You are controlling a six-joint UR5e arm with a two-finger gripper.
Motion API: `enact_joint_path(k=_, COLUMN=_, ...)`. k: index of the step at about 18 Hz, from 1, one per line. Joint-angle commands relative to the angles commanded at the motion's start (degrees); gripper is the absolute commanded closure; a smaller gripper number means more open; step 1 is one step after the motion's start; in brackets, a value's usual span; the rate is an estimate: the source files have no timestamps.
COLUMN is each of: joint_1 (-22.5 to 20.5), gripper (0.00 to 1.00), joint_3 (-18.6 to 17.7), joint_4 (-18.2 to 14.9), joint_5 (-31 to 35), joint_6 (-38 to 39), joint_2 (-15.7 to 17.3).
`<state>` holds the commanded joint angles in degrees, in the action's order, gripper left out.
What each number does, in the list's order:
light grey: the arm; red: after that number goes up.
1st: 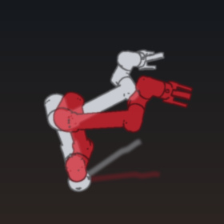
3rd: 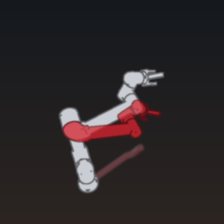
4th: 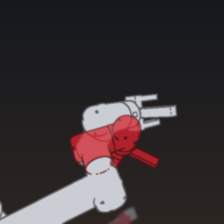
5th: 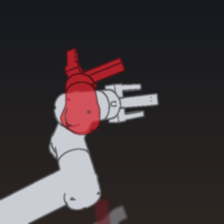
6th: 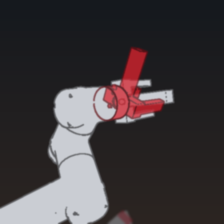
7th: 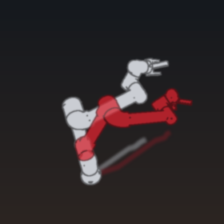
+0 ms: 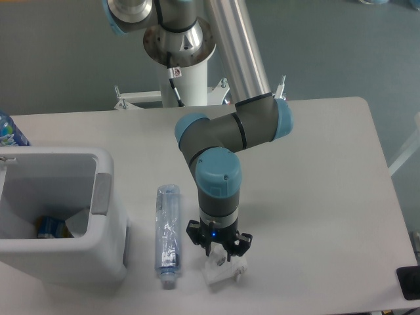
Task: Place the trash in the trash can
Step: 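Lower the gripper onto the white paper and close on it, then lift the paper and carry it over the white trash bin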
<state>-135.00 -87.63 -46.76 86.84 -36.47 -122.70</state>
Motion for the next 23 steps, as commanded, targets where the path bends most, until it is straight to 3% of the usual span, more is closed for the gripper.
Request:
enact_joint_path(k=6, joint_1=0.0, gripper=1.0, joint_3=0.1, joint_4=-0.1, joint_5=-0.1, joint_6=-0.2, joint_2=1.8)
enact_joint_path(k=12, joint_1=-2.7, gripper=1.0, joint_3=1.1, joint_4=-0.1, joint_5=-5.8, joint_6=0.6, joint_2=8.5)
enact_joint_path(k=18, joint_1=-6.3, gripper=1.0, joint_3=4.7, joint_4=-0.1, joint_5=-17.7, joint_6=12.5, joint_2=15.1)
enact_joint_path(k=23, joint_1=-6.2, gripper=1.0, joint_3=4.7, joint_4=-0.1, joint_5=-19.9, joint_6=23.9, joint_2=21.2)
